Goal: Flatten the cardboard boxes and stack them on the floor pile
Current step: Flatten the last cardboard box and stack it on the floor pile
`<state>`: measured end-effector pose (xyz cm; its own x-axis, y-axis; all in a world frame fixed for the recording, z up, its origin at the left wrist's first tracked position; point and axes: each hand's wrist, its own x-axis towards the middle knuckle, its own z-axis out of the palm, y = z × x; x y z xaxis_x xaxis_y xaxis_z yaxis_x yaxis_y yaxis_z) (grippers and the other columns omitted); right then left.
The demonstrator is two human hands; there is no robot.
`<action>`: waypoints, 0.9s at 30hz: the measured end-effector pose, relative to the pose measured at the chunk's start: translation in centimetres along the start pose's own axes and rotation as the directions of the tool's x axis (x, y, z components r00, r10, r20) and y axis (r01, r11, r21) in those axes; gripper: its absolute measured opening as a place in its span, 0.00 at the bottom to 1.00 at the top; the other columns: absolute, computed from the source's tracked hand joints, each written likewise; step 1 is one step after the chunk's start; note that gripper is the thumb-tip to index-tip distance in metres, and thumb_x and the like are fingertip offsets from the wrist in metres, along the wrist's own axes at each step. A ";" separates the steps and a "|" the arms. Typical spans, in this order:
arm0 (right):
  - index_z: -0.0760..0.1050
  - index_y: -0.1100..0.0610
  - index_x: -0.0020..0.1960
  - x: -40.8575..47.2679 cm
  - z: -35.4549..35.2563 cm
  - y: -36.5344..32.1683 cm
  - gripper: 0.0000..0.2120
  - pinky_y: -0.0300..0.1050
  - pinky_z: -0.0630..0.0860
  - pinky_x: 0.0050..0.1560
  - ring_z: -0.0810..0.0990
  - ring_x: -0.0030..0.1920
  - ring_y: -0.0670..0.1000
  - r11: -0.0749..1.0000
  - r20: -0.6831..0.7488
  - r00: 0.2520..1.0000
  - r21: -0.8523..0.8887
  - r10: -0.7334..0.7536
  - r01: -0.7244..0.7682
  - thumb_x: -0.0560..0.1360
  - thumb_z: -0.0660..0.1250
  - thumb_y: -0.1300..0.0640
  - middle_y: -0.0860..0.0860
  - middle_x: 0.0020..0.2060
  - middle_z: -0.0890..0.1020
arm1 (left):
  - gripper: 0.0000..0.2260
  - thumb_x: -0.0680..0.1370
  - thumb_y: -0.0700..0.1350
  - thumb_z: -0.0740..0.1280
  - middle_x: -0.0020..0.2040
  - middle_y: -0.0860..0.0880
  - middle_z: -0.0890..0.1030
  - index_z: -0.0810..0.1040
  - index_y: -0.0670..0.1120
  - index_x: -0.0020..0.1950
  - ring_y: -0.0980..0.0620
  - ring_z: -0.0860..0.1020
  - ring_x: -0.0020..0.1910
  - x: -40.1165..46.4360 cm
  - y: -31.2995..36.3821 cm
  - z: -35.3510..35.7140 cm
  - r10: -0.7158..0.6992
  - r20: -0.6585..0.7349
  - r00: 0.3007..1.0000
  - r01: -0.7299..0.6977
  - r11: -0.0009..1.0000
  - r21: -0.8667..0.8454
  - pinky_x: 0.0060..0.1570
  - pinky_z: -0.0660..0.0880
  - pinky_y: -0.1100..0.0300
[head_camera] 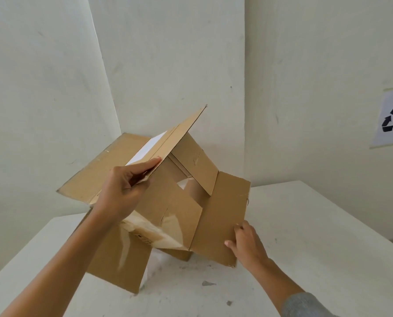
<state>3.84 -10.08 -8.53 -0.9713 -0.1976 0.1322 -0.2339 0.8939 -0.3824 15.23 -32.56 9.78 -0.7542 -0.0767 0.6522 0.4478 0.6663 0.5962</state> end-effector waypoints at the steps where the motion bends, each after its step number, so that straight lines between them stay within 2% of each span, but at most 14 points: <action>1: 0.70 0.61 0.65 0.3 0.1 -0.5 0.21 0.46 0.70 0.65 0.71 0.64 0.54 1.000 0.027 1.000 0.004 -0.013 0.013 0.77 0.62 0.50 0.55 0.64 0.72 | 0.22 0.74 0.30 0.65 0.51 0.73 0.76 0.79 0.57 0.55 0.64 0.77 0.58 0.0 0.0 0.0 -0.009 0.018 1.000 0.009 1.000 -0.019 0.58 0.70 0.75; 4: 0.66 0.58 0.67 1.7 0.3 -2.4 0.19 0.46 0.70 0.64 0.72 0.62 0.55 0.991 0.056 0.992 0.077 -0.112 0.107 0.77 0.63 0.57 0.55 0.64 0.70 | 0.21 0.74 0.31 0.66 0.55 0.69 0.77 0.79 0.56 0.55 0.61 0.76 0.61 -0.3 -0.4 -0.4 -0.027 0.060 0.998 0.029 0.999 -0.032 0.63 0.69 0.70; 7: 0.54 0.50 0.74 3.6 0.5 -4.9 0.33 0.48 0.72 0.64 0.70 0.65 0.55 0.951 0.048 0.965 0.188 -0.258 0.245 0.75 0.65 0.60 0.52 0.69 0.65 | 0.19 0.74 0.32 0.66 0.57 0.64 0.79 0.79 0.53 0.57 0.62 0.76 0.61 -1.0 -0.3 -1.4 -0.031 0.119 0.992 0.037 0.998 -0.043 0.64 0.68 0.69; 9: 0.49 0.45 0.76 4.4 0.4 -6.7 0.37 0.47 0.71 0.63 0.69 0.67 0.55 0.913 0.092 0.943 0.293 -0.321 0.283 0.74 0.65 0.60 0.48 0.71 0.63 | 0.20 0.74 0.31 0.65 0.58 0.59 0.81 0.79 0.52 0.59 0.61 0.76 0.62 -1.2 -0.3 -2.1 -0.052 0.173 0.984 0.061 0.997 -0.045 0.66 0.68 0.65; 10: 0.51 0.45 0.75 4.7 0.4 -7.4 0.36 0.47 0.71 0.63 0.69 0.67 0.54 0.890 0.101 0.940 0.367 -0.326 0.269 0.74 0.65 0.60 0.48 0.70 0.65 | 0.21 0.74 0.30 0.65 0.58 0.57 0.81 0.79 0.52 0.59 0.61 0.75 0.62 -1.2 -0.3 -2.4 -0.067 0.200 0.978 0.078 0.996 -0.047 0.66 0.68 0.63; 12: 0.62 0.47 0.72 4.7 0.9 -7.9 0.30 0.42 0.71 0.61 0.72 0.64 0.52 0.830 0.051 0.952 0.506 -0.301 0.235 0.73 0.64 0.64 0.49 0.64 0.73 | 0.24 0.73 0.27 0.64 0.58 0.57 0.81 0.79 0.54 0.56 0.61 0.75 0.62 -1.1 -0.5 -3.0 -0.107 0.223 0.969 0.114 0.993 -0.021 0.67 0.69 0.60; 13: 0.67 0.49 0.69 4.3 1.4 -7.7 0.27 0.37 0.71 0.57 0.74 0.61 0.50 0.806 0.014 0.956 0.541 -0.294 0.240 0.73 0.63 0.67 0.48 0.59 0.75 | 0.25 0.73 0.26 0.63 0.58 0.58 0.81 0.79 0.56 0.55 0.61 0.75 0.62 -1.1 -0.7 -3.1 -0.125 0.218 0.968 0.126 0.992 0.007 0.67 0.69 0.58; 15: 0.73 0.52 0.64 3.0 2.4 -7.1 0.24 0.29 0.70 0.49 0.77 0.50 0.44 0.796 -0.025 0.956 0.548 -0.292 0.257 0.73 0.62 0.72 0.42 0.47 0.75 | 0.25 0.74 0.28 0.62 0.57 0.57 0.82 0.78 0.58 0.53 0.59 0.76 0.61 -1.0 -1.0 -2.9 -0.128 0.193 0.973 0.117 0.991 0.064 0.67 0.70 0.54; 16: 0.74 0.53 0.63 2.4 2.7 -6.7 0.24 0.29 0.71 0.48 0.76 0.45 0.40 0.798 -0.039 0.958 0.543 -0.284 0.259 0.73 0.62 0.73 0.38 0.44 0.73 | 0.22 0.75 0.30 0.61 0.56 0.54 0.82 0.78 0.58 0.54 0.54 0.78 0.59 -1.0 -1.0 -2.6 -0.115 0.179 0.977 0.099 0.991 0.095 0.65 0.71 0.53; 18: 0.75 0.56 0.63 1.2 2.9 -5.9 0.22 0.35 0.75 0.53 0.75 0.43 0.39 0.784 -0.094 0.962 0.562 -0.257 0.264 0.73 0.64 0.72 0.37 0.42 0.73 | 0.18 0.75 0.38 0.59 0.53 0.49 0.83 0.77 0.57 0.57 0.43 0.79 0.52 -1.2 -0.9 -1.4 -0.072 0.148 0.986 0.046 0.984 0.172 0.55 0.74 0.51; 20: 0.74 0.58 0.64 0.0 2.4 -5.1 0.21 0.37 0.75 0.57 0.76 0.46 0.43 0.770 -0.156 0.959 0.572 -0.235 0.281 0.73 0.65 0.70 0.43 0.45 0.78 | 0.18 0.74 0.40 0.56 0.48 0.47 0.83 0.76 0.54 0.59 0.40 0.79 0.44 -1.2 -0.6 -0.1 -0.010 0.103 0.995 -0.016 0.969 0.245 0.47 0.75 0.50; 22: 0.74 0.61 0.65 -1.6 1.9 -4.1 0.20 0.27 0.73 0.54 0.77 0.48 0.42 0.758 -0.223 0.945 0.565 -0.240 0.326 0.74 0.66 0.68 0.52 0.49 0.82 | 0.16 0.73 0.41 0.57 0.48 0.49 0.83 0.76 0.52 0.57 0.44 0.79 0.44 -1.0 0.0 0.9 0.003 0.057 0.998 -0.017 0.970 0.241 0.47 0.74 0.50; 24: 0.75 0.64 0.63 -3.4 2.1 -3.3 0.18 0.18 0.70 0.47 0.78 0.44 0.34 0.756 -0.300 0.918 0.528 -0.261 0.387 0.73 0.68 0.68 0.55 0.48 0.84 | 0.13 0.72 0.45 0.60 0.49 0.51 0.82 0.77 0.50 0.54 0.50 0.79 0.48 -0.9 0.2 1.4 -0.005 0.042 0.999 -0.005 0.976 0.219 0.50 0.75 0.49; 27: 0.76 0.65 0.60 -5.0 3.0 -2.5 0.17 0.19 0.72 0.43 0.76 0.40 0.23 0.731 -0.329 0.915 0.562 -0.232 0.387 0.71 0.70 0.68 0.56 0.45 0.86 | 0.15 0.70 0.58 0.64 0.47 0.55 0.82 0.78 0.50 0.51 0.56 0.80 0.48 -1.0 0.3 2.5 -0.009 0.003 1.000 0.008 0.967 0.256 0.48 0.77 0.53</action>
<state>9.16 -12.54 -10.94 -0.8210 -0.2558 0.5104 -0.5709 0.3511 -0.7422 14.87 -30.39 8.16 -0.7596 -0.0809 0.6454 0.3039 0.8331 0.4622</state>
